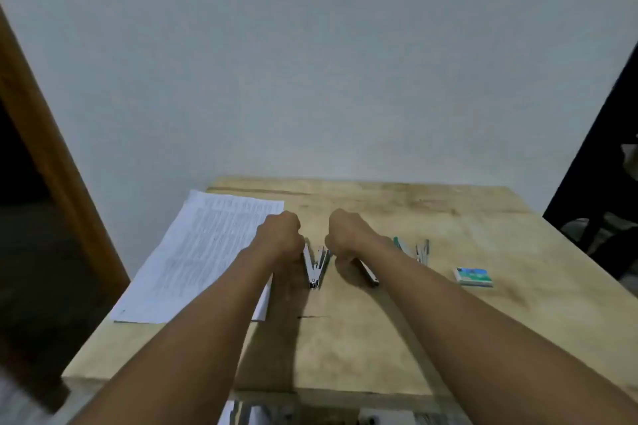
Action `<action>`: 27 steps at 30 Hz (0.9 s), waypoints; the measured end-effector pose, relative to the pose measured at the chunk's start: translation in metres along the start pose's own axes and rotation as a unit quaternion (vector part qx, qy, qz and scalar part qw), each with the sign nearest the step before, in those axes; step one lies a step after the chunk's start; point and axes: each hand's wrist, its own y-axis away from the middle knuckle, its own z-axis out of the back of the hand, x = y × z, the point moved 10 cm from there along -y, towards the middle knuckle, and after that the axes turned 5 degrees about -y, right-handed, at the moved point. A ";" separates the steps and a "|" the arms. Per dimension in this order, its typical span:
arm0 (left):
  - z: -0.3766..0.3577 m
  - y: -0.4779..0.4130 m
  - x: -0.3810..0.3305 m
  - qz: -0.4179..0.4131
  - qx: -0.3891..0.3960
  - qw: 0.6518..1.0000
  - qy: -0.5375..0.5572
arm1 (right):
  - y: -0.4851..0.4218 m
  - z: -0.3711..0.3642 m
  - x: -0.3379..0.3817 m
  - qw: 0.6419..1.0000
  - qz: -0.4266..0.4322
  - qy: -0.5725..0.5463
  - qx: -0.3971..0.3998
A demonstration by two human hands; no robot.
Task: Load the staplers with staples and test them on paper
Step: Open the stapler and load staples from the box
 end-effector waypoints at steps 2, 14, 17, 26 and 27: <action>-0.009 -0.007 0.003 0.010 0.005 1.000 0.021 | -0.009 -0.003 -0.002 1.000 -0.012 -0.004 -0.012; 0.008 0.002 0.010 0.100 -0.066 0.973 0.199 | -0.003 0.007 -0.014 0.964 -0.042 -0.263 -0.025; 0.022 0.017 0.002 0.107 -0.093 0.936 0.321 | 0.009 0.030 -0.012 0.958 -0.019 -0.282 -0.047; 0.038 0.041 0.020 0.184 -0.052 0.798 0.571 | 0.049 0.086 -0.053 0.855 -0.046 -0.499 -0.133; 0.036 0.048 0.021 0.187 -0.028 0.792 0.581 | 0.051 0.089 -0.057 0.831 -0.050 -0.538 -0.132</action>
